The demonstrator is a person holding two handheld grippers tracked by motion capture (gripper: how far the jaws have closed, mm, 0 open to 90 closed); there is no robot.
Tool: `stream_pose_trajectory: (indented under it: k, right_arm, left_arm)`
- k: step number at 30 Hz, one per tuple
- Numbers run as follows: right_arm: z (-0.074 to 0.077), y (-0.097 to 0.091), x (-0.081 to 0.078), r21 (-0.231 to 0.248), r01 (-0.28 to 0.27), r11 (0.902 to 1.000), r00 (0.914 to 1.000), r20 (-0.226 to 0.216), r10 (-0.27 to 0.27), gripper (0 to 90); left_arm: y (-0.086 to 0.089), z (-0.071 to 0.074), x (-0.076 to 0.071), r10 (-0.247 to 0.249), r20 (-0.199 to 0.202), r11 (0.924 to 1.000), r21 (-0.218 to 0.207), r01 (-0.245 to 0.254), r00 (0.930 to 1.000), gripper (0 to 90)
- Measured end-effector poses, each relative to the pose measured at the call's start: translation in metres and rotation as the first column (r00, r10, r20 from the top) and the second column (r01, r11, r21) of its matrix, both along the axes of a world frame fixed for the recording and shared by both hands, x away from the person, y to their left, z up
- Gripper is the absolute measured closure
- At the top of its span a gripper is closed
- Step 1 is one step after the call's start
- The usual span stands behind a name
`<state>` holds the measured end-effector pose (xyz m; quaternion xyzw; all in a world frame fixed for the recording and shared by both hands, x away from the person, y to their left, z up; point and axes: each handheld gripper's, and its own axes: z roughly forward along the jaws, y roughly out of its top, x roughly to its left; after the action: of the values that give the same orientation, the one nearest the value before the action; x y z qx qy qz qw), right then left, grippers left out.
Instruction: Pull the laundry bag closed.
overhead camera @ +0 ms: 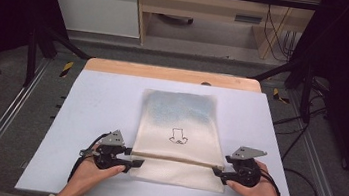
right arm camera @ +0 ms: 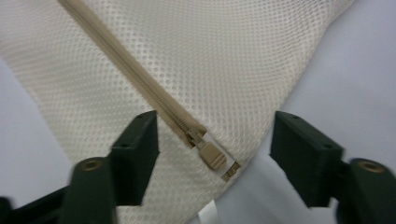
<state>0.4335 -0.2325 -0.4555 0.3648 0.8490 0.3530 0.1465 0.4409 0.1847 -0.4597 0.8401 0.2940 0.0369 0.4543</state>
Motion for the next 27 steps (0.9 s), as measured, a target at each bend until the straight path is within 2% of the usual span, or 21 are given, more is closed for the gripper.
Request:
stream_pose_trajectory:
  k: [5,9,11,15,19,23,27]
  right_arm:
    - [0.001,0.003,0.002,0.014,0.029,0.9995,0.9992,0.026,-0.029,19.7]
    - [0.003,0.005,0.004,0.035,0.046,0.9984,0.9985,0.029,-0.047,13.4]
    - [0.004,0.006,0.004,0.039,0.055,0.9977,0.9979,0.034,-0.056,11.3]
    - [0.004,0.010,0.005,0.044,0.052,0.9977,0.9979,0.035,-0.054,8.3]
    - [0.006,0.014,0.004,0.053,0.043,0.9977,0.9976,0.051,-0.046,7.0]
    - [0.009,0.017,0.005,0.058,0.050,0.9971,0.9956,0.077,-0.054,6.5]
    - [0.014,0.018,0.004,0.098,0.089,0.9912,0.9896,0.105,-0.099,5.7]
  left_arm:
    - [0.000,0.001,-0.002,0.011,0.016,0.9998,0.017,-0.012,0.9998,37.3]
    - [0.001,0.002,-0.004,0.024,0.029,0.9992,0.032,-0.025,0.9993,31.8]
    - [0.001,0.002,-0.005,0.028,0.038,0.9986,0.043,-0.030,0.9989,30.0]
    - [0.002,0.003,-0.006,0.053,0.063,0.9959,0.070,-0.057,0.9966,20.1]
    - [0.005,0.005,-0.008,0.071,0.067,0.9945,0.073,-0.076,0.9953,13.7]
    - [0.010,0.011,-0.009,0.099,0.093,0.9915,0.075,-0.106,0.9908,10.6]
    - [0.017,0.016,-0.008,0.134,0.133,0.9849,0.091,-0.147,0.9819,7.9]
